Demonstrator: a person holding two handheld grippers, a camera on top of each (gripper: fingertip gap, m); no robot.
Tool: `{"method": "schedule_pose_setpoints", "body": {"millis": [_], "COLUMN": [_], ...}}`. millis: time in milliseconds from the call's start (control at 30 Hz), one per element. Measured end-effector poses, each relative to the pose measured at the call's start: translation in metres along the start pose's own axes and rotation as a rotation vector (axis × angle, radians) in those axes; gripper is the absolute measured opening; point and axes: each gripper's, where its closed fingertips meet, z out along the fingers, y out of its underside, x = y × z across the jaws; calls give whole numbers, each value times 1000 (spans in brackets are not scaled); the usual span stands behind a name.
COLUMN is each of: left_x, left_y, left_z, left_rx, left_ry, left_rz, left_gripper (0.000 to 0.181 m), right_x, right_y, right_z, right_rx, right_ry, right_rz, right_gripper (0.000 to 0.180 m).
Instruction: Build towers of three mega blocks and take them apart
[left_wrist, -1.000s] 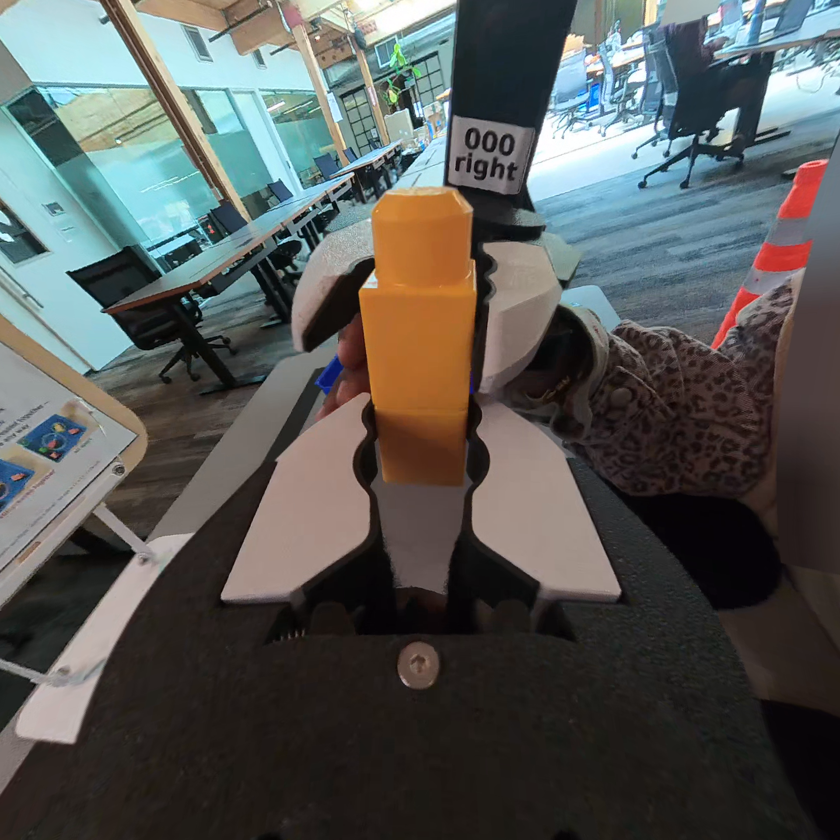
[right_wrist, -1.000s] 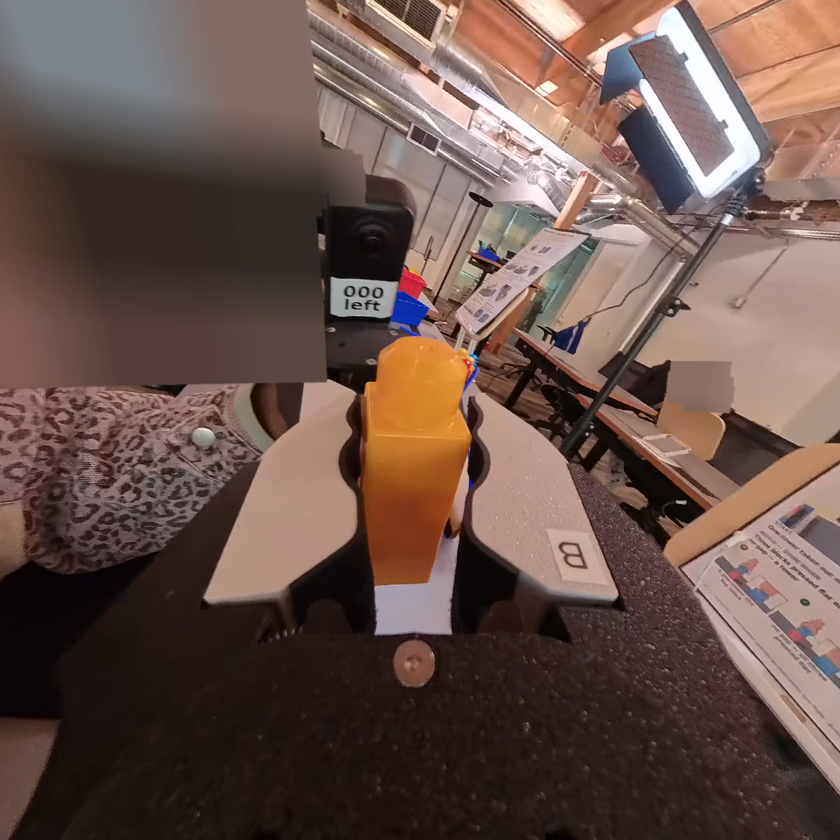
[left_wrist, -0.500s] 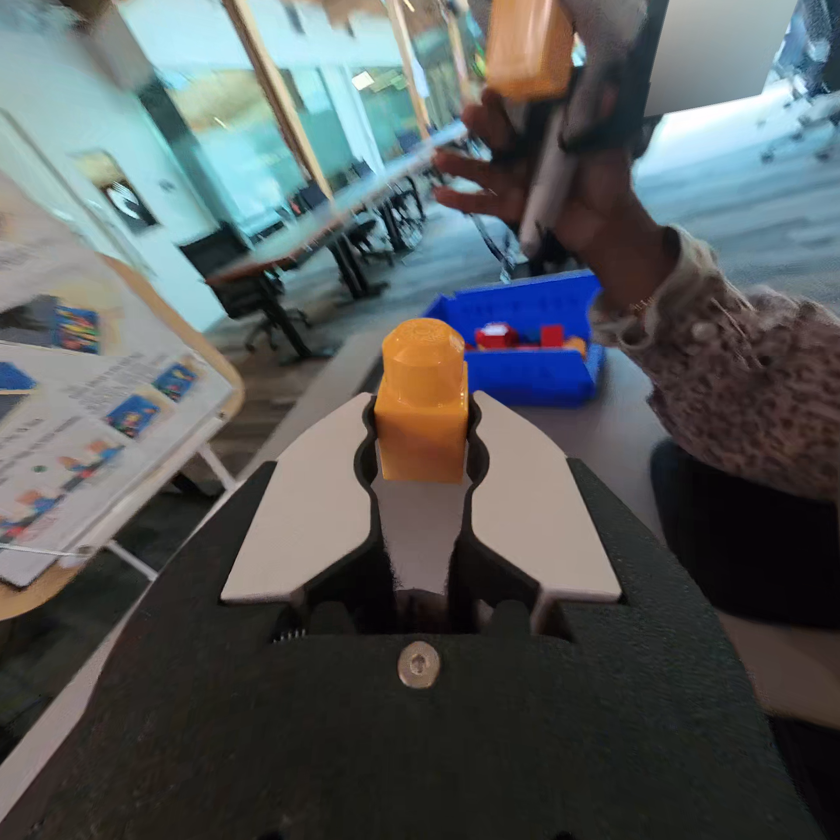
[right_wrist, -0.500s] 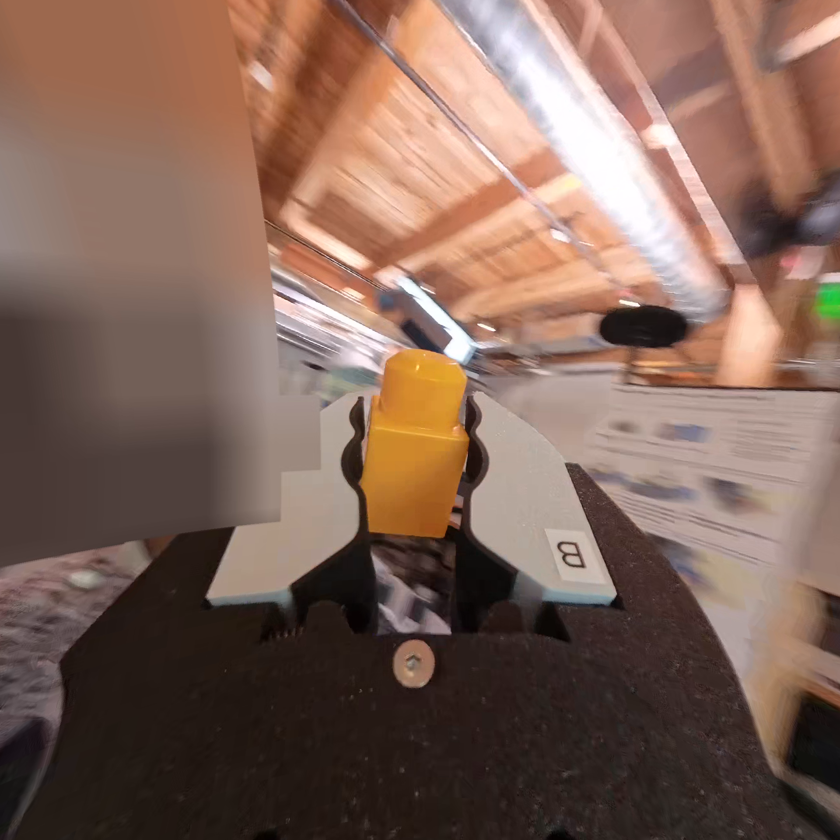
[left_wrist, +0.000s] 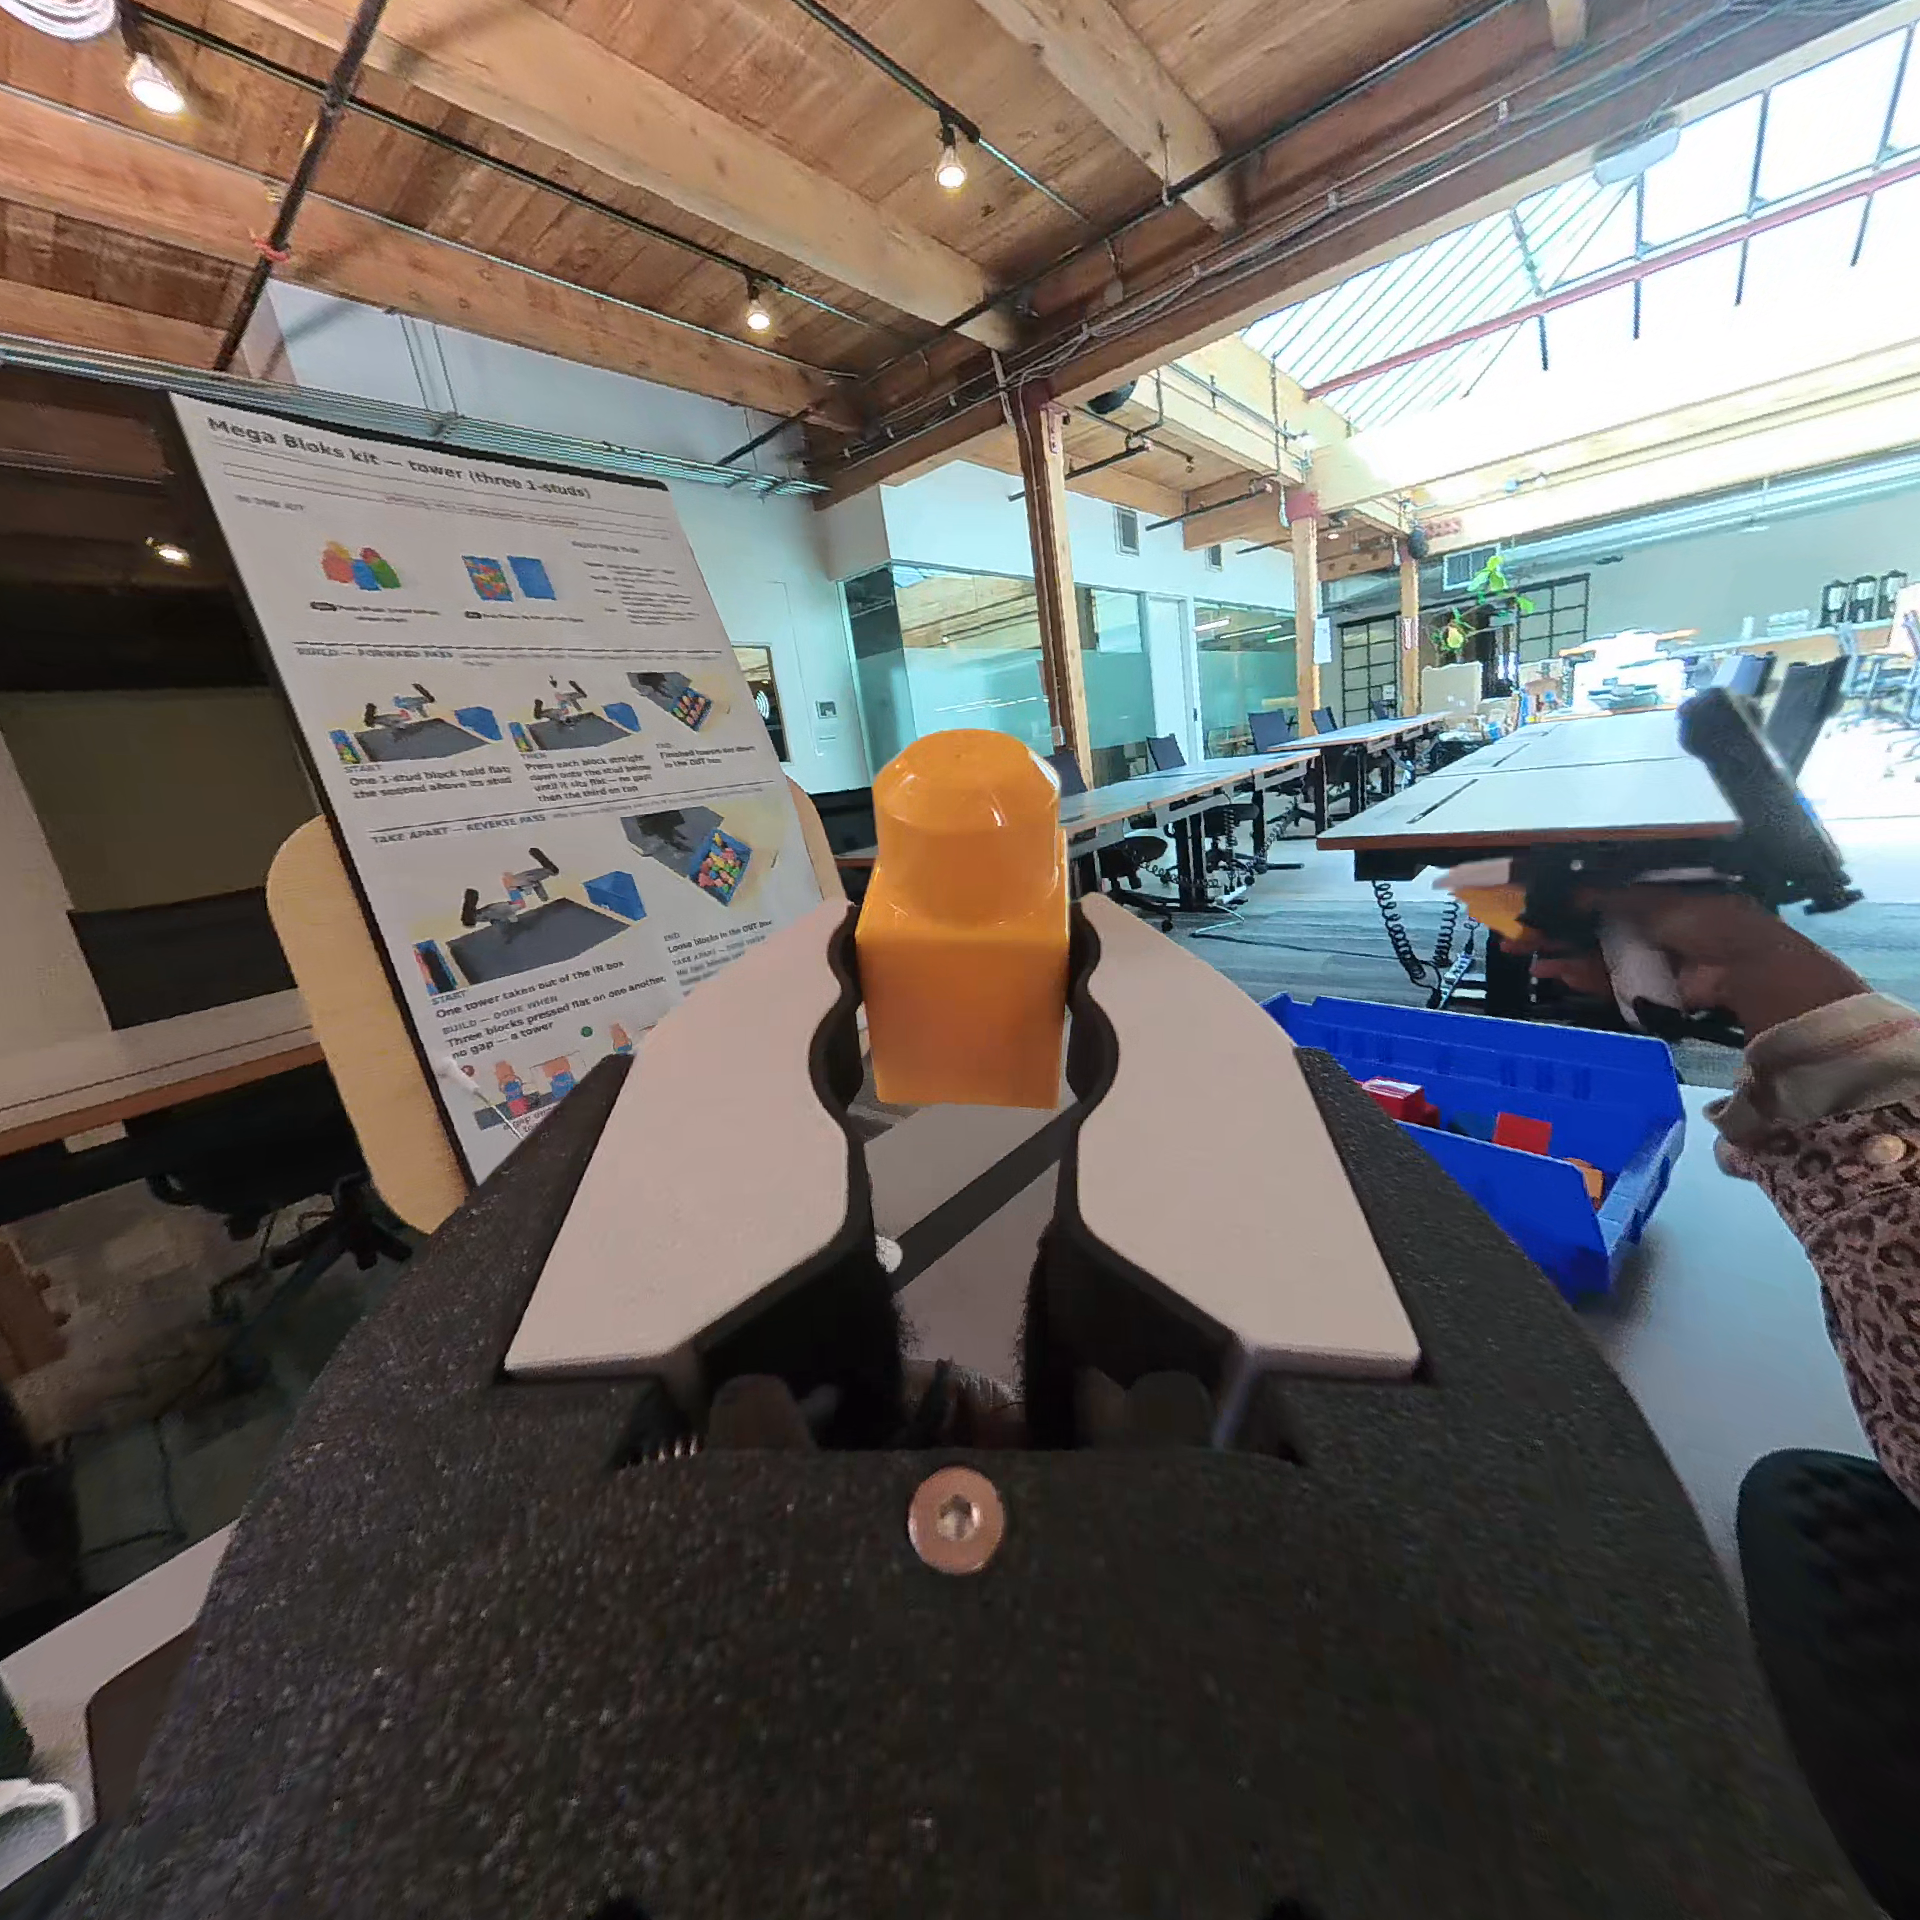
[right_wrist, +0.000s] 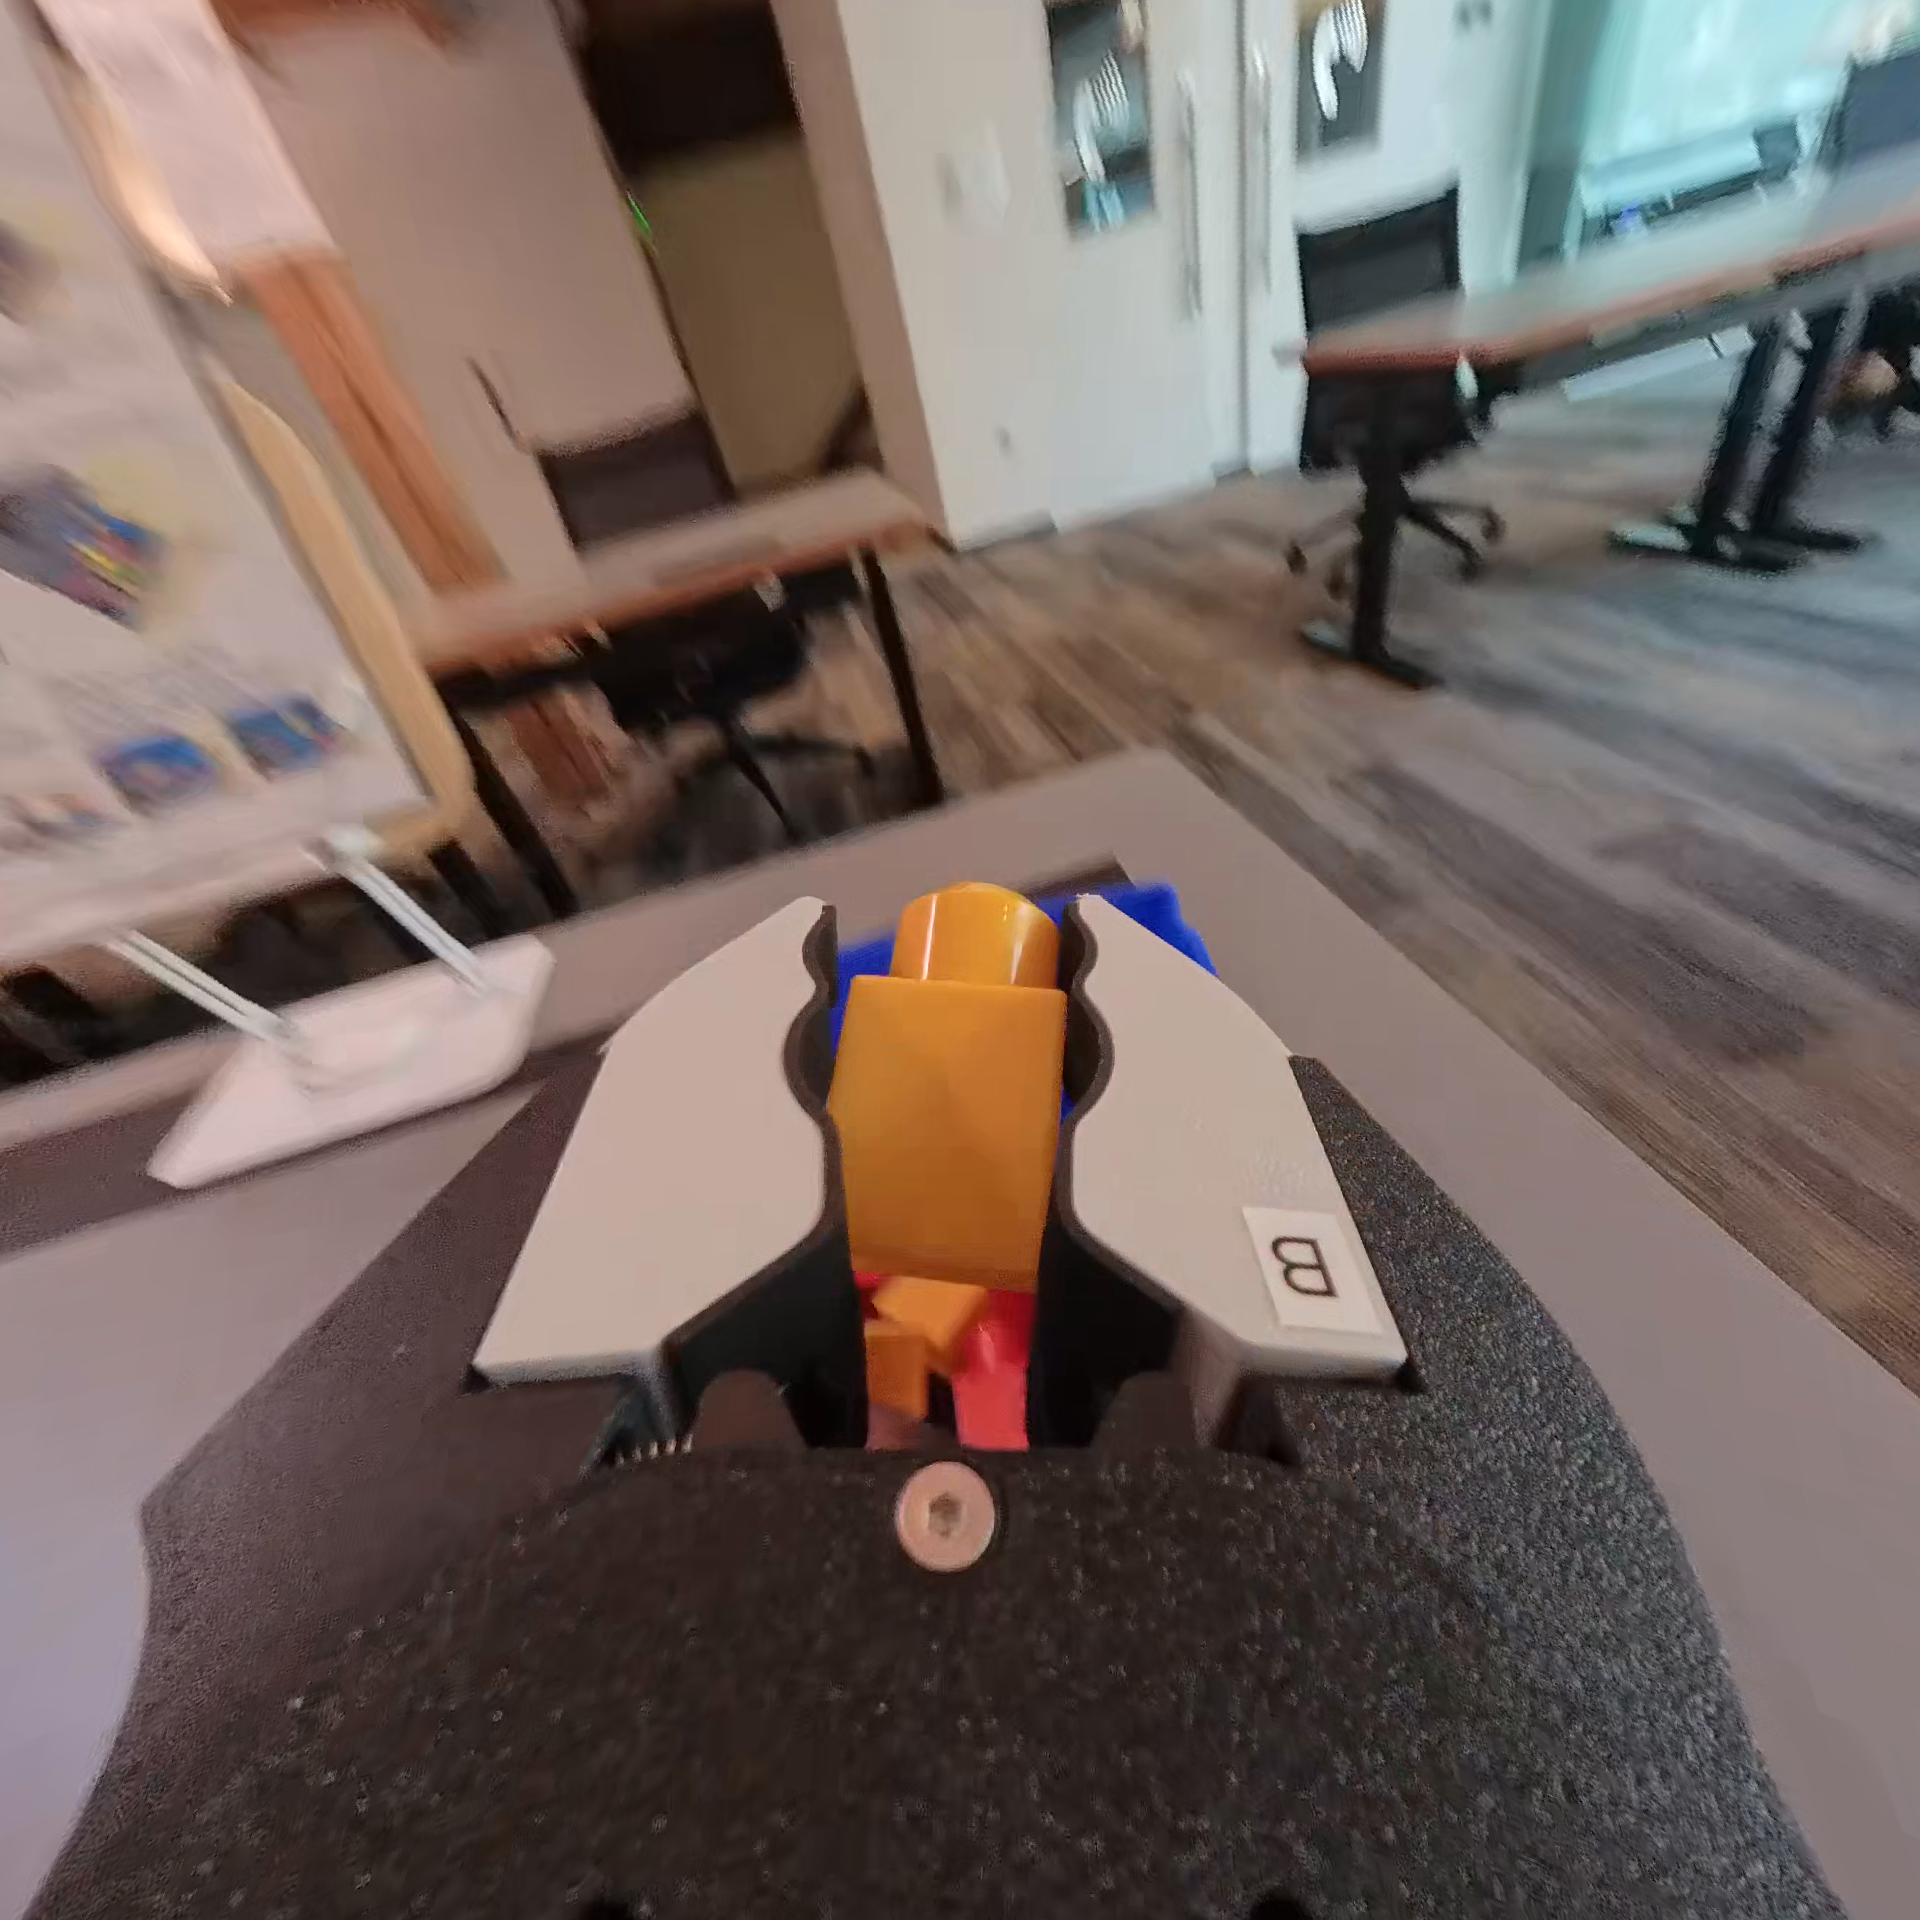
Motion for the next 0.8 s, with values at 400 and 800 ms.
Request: {"method": "schedule_pose_setpoints", "body": {"millis": [400, 800], "left_x": [5, 3], "left_y": [2, 1], "left_z": [1, -3], "left_rx": [-15, -18], "left_ry": [21, 19], "left_rz": [18, 21], "left_gripper": [36, 36], "right_x": [36, 38], "right_y": [118, 130], "right_z": [53, 85], "right_rx": [-456, -424], "right_ry": [154, 181], "right_rz": [-137, -138], "right_gripper": [41, 41]}}
